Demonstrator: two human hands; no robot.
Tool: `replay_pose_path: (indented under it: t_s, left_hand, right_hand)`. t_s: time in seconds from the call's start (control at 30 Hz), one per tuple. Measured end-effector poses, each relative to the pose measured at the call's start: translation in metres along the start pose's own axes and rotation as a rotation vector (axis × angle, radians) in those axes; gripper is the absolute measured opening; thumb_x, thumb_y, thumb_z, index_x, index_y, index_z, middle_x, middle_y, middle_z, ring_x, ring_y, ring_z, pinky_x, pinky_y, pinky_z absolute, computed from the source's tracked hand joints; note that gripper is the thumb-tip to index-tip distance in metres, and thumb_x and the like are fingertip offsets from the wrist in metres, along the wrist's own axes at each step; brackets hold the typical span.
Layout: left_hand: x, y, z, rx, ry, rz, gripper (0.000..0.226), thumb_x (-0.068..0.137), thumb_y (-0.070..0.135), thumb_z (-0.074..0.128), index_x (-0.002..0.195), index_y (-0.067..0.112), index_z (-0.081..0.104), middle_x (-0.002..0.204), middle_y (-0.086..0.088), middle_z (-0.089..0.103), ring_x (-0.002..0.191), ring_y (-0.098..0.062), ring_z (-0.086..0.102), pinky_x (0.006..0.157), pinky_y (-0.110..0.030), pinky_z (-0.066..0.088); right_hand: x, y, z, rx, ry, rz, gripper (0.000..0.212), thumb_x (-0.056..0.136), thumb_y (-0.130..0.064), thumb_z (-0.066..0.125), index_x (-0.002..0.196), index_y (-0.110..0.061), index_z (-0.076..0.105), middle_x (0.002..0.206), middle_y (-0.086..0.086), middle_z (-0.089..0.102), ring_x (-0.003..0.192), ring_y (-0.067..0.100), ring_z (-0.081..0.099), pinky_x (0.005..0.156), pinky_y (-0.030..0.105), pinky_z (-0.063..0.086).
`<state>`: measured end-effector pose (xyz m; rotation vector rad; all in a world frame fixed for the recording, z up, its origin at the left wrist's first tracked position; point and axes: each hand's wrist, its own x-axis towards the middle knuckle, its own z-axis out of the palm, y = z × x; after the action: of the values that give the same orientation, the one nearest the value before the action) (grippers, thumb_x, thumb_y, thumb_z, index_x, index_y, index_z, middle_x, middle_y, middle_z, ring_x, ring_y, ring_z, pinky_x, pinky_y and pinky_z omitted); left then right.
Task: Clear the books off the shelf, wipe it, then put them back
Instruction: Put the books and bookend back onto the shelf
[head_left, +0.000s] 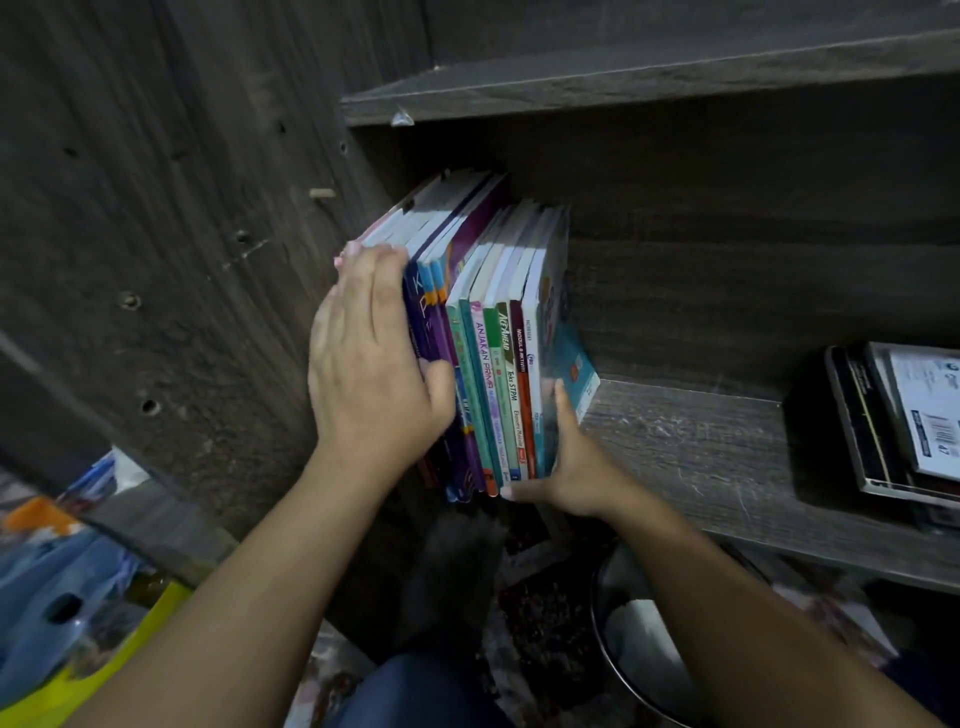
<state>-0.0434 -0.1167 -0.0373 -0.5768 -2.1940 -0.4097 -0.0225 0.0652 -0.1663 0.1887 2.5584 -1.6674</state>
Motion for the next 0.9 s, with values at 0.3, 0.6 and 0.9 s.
replay_pose_path:
  t_s: [0.3,0.6,0.9]
  left_hand:
    - [-0.046,0.014,-0.014,-0.109,0.027,-0.208,0.076,0.071,0.009,0.05,0.144,-0.005,0.033,0.149,-0.02,0.035,0.142,-0.032,0.027,0.117,-0.042,0.022]
    - [-0.05,0.016,0.014,0.369,-0.298,-0.131,0.075,0.09,0.029,0.047,0.15,-0.003,0.017,0.16,-0.019,0.003,0.148,-0.033,0.004,0.117,-0.047,0.011]
    - [-0.099,0.026,0.054,0.426,-0.485,-0.124,0.063,0.089,0.014,0.027,0.147,-0.009,0.015,0.156,-0.028,0.004,0.146,-0.039,0.006,0.11,-0.062,0.002]
  right_hand:
    - [0.0,-0.031,-0.019,-0.12,-0.074,0.12,0.148,0.054,-0.041,0.092,0.148,-0.032,-0.021,0.153,0.0,0.035,0.135,0.021,0.039,0.11,0.044,0.037]
    - [-0.016,-0.063,-0.018,-0.319,-0.003,0.007,0.13,0.08,-0.022,0.077,0.141,-0.026,-0.038,0.143,0.005,0.047,0.112,0.018,0.054,0.095,0.033,0.041]
    - [-0.013,-0.043,-0.005,-0.312,0.076,-0.093,0.132,0.079,-0.024,0.078,0.139,-0.029,-0.04,0.152,0.008,0.033,0.119,0.021,0.051,0.092,0.028,0.037]
